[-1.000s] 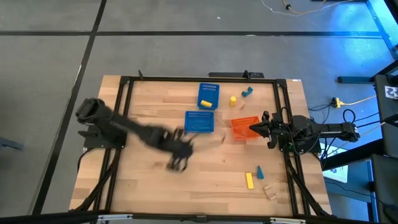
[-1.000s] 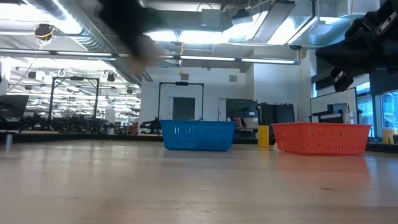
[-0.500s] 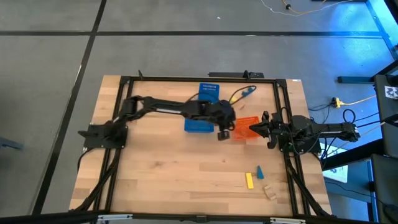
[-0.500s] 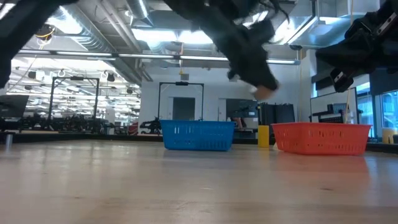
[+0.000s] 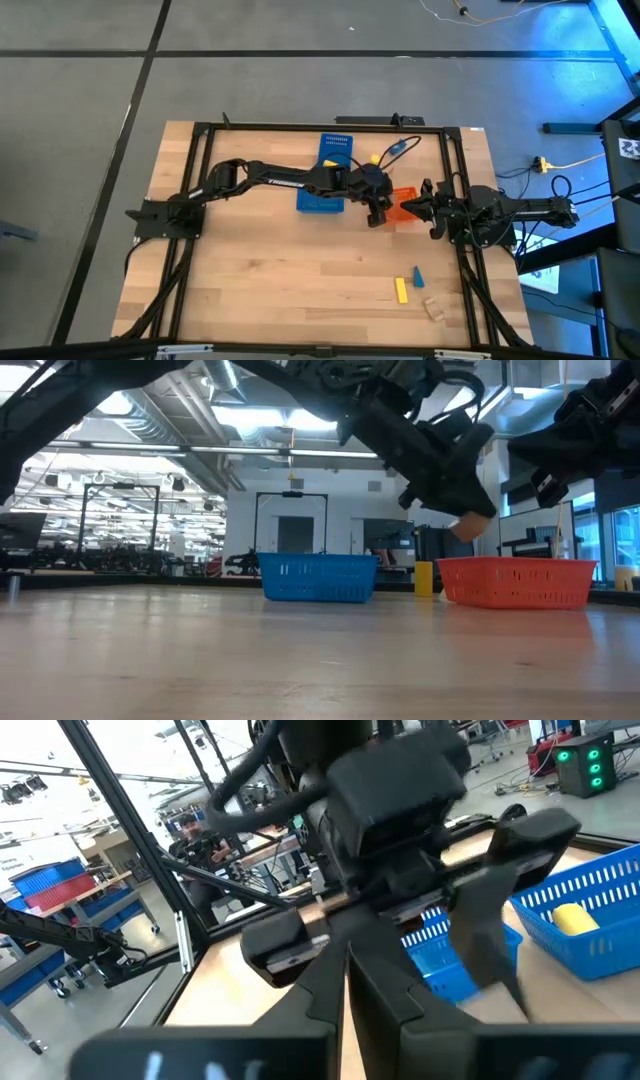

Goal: Sort & place blocks by color
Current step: Put the bottom left light brown block into the orange basket, then put the bottom yellow block into the top blue basket

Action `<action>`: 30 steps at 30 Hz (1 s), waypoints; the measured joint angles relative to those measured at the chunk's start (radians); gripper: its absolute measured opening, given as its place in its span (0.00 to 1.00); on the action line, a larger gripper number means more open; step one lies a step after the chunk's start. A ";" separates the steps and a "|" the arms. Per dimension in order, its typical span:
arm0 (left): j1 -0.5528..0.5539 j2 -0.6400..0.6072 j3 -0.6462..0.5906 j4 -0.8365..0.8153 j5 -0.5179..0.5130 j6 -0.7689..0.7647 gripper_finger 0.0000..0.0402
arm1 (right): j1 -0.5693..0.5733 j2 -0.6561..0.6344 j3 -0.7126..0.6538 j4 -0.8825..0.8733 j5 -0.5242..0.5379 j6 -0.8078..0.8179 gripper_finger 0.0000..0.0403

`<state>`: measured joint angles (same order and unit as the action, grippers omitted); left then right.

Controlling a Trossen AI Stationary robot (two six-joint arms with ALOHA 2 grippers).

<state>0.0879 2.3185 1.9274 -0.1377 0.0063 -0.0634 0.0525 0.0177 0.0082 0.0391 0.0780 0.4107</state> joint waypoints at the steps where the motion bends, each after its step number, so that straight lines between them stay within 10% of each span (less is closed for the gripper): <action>1: 0.000 0.000 0.000 0.014 0.000 0.014 0.35 | 0.000 0.000 0.000 0.000 0.000 0.000 0.05; 8: 0.000 -0.003 0.001 0.048 0.001 0.013 0.59 | 0.000 0.000 0.000 0.000 0.000 0.000 0.05; 19: 0.015 -0.219 0.000 -0.350 0.083 -0.026 0.59 | 0.000 -0.001 0.000 0.000 0.000 0.000 0.05; 30: -0.145 -0.569 -0.461 0.137 -0.150 -0.290 0.59 | 0.000 0.000 0.000 0.046 0.032 0.048 0.05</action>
<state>-0.0572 1.7494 1.4667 -0.0011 -0.1440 -0.3531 0.0525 0.0181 0.0082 0.0848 0.1097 0.4591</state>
